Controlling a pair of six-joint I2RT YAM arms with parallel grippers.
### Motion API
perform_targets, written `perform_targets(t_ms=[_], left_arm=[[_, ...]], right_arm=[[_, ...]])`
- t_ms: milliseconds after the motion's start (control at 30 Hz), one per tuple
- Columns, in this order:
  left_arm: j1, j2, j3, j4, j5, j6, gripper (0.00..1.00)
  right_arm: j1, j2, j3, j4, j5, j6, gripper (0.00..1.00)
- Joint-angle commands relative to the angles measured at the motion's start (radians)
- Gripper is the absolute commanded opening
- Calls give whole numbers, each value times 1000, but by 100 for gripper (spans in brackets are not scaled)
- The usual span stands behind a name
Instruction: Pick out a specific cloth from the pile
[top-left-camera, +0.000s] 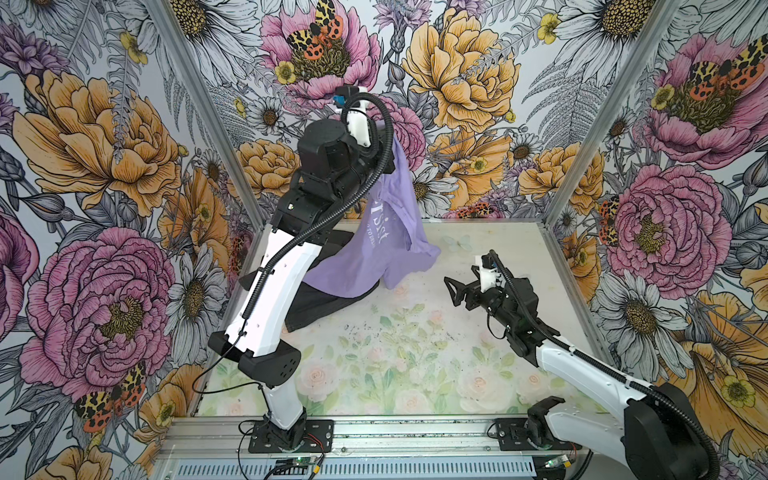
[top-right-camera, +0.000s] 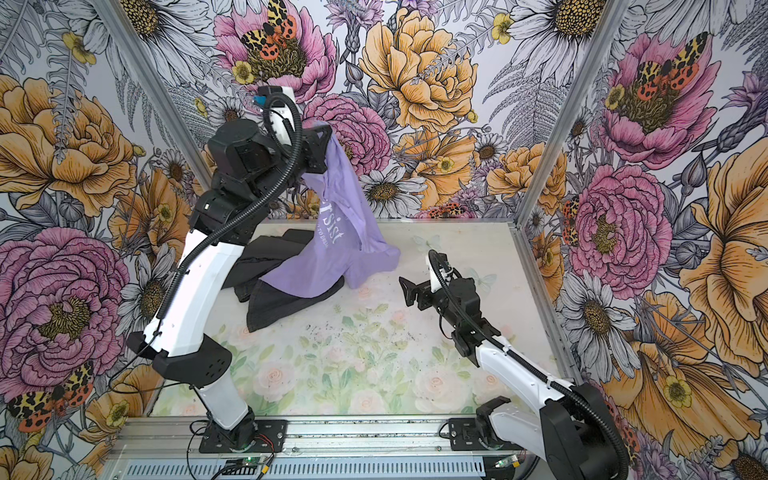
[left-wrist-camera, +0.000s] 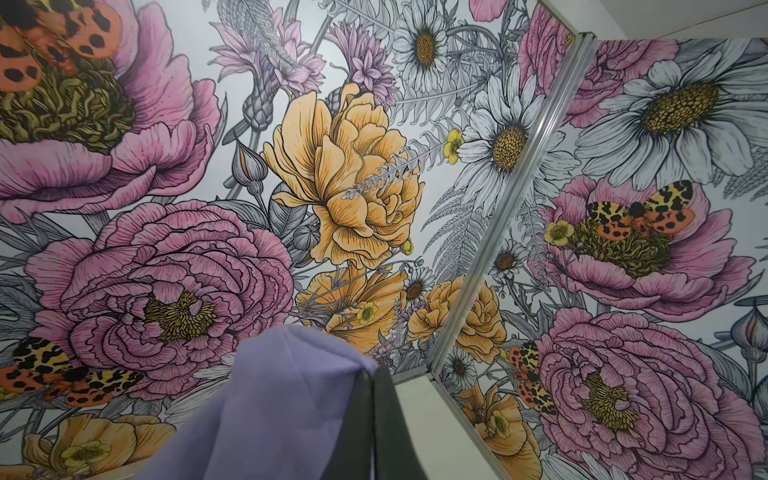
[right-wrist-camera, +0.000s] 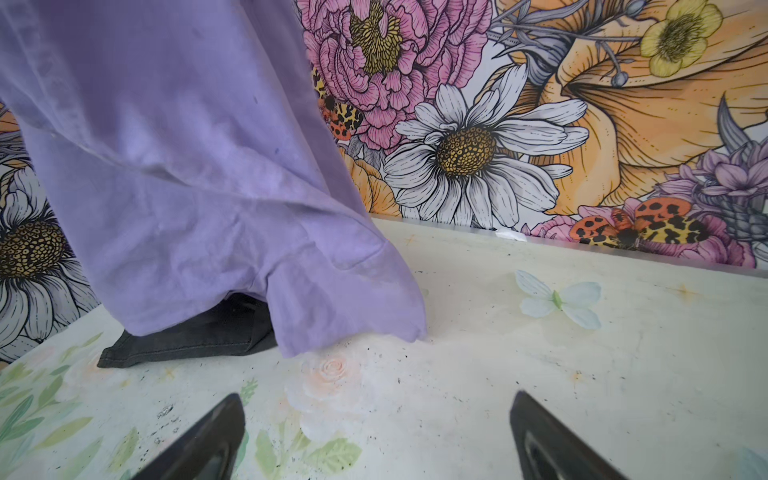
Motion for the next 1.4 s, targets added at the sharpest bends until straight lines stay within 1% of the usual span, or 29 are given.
perform_targets(t_ms=[0,167,300,367,533,667,800,900,1000,1233,1300,1367], left_arm=[[-37,58,59,27,-28,11,0],[-86,189,191,27,-14,-10,0],[-120,286,312,29,-6,-23,0],[-133,317,342,40,-1,-46,0],[-159,343,278,197,43,-120,0],[-182,416,336,244,48,-180,0],[-215,460,312,305,73,-228,0],[-237,486,301,314,77,-230,0],[-239,499,281,314,89,-243,0],[-230,489,181,315,95,-243,0],[-228,477,147,313,102,-244,0],[-225,458,103,316,108,-242,0]], right_arm=[[6,-38,-19,28,57,2,99],[4,-73,-35,28,107,1,99],[2,-81,-38,28,122,8,99],[3,-79,-38,28,121,7,100],[-1,-91,-42,30,128,7,99],[-7,-125,-57,30,165,8,100],[-19,-130,-63,30,186,25,99],[-19,-102,-49,30,160,44,99],[-20,-64,-30,30,118,63,99],[-16,52,-6,126,34,188,100],[-16,55,12,109,41,194,99],[-16,15,10,82,102,192,100]])
